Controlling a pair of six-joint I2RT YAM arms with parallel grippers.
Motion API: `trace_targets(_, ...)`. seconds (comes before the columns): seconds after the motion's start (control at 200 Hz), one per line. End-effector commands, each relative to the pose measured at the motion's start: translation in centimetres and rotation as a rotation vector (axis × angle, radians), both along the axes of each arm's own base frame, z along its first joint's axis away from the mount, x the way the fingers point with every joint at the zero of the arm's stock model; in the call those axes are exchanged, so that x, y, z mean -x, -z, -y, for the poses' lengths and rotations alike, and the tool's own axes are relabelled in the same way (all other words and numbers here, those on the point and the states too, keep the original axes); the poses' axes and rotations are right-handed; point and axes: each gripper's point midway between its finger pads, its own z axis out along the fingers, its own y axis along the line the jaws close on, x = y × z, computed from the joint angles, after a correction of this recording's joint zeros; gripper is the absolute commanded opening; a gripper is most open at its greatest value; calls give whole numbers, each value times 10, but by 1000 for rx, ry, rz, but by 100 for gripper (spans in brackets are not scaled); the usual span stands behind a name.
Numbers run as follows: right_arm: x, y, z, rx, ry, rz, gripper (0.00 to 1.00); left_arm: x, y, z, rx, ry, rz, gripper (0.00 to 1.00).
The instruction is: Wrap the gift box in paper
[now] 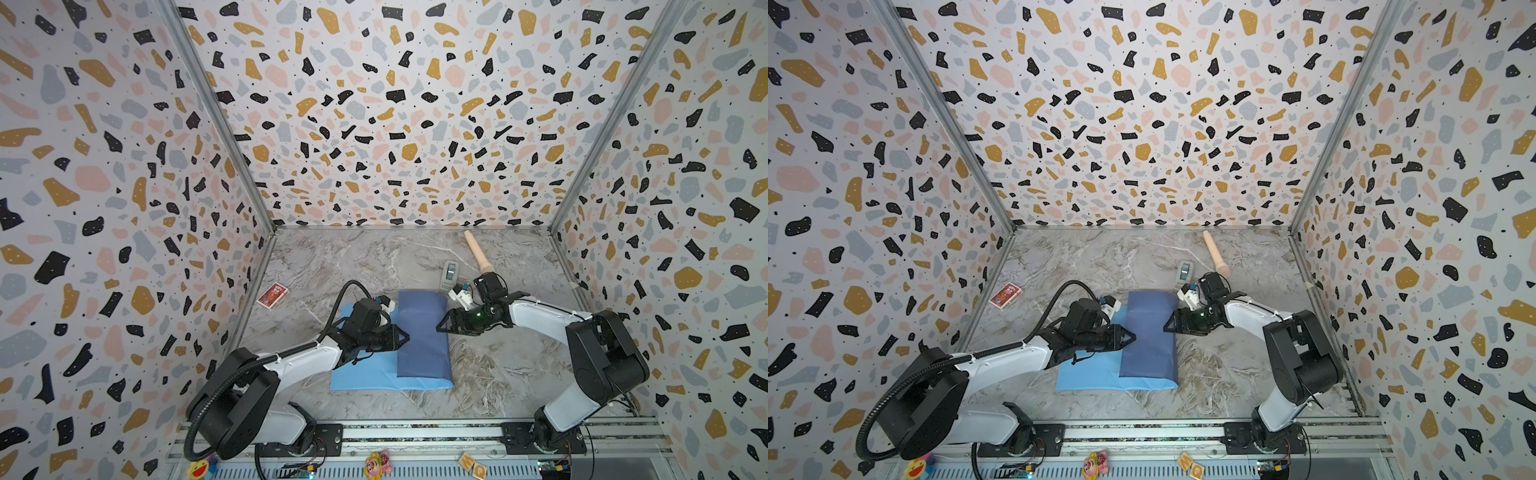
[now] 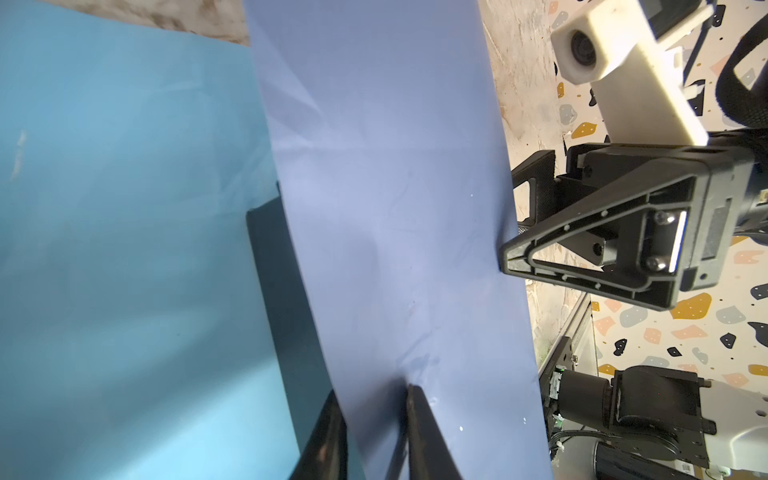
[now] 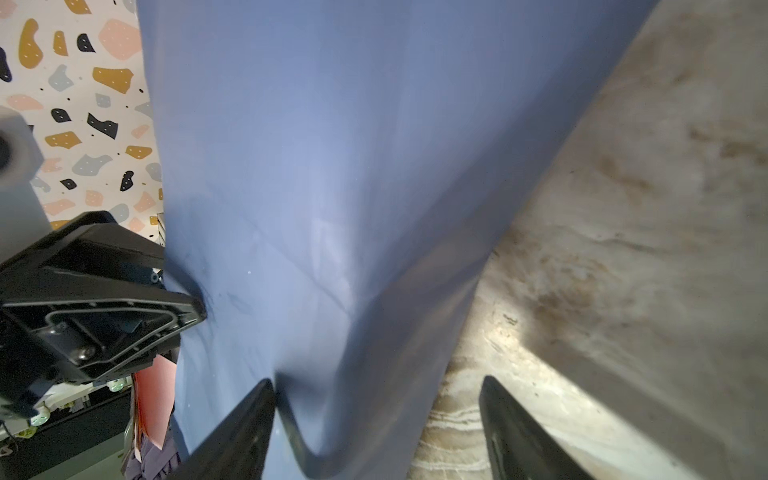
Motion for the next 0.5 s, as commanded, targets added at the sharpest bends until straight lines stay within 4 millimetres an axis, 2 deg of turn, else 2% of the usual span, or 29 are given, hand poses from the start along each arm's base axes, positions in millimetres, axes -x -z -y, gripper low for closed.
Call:
trace_targets(0.0, 12, 22, 12, 86, 17, -41, 77, 22, 53, -34, -212, -30, -123, 13)
trace_targets(0.135, 17, 34, 21, 146, 29, -58, 77, 13, 39, -32, -213, -38, -84, 28)
trace_targets(0.245, 20, 41, 25, 172, 32, -72, 77, 3, 18, -31, -198, -51, -36, 47)
trace_targets(0.32, 21, 44, 28, 195, 35, -74, 78, -4, 2, -32, -183, -60, -5, 55)
trace_targets(0.395, 22, 46, 30, 206, 34, -74, 78, -10, -9, -42, -176, -92, 11, 60)
trace_targets(0.496, 22, 48, 30, 216, 36, -72, 78, -14, -13, -69, -194, -159, 12, 65)
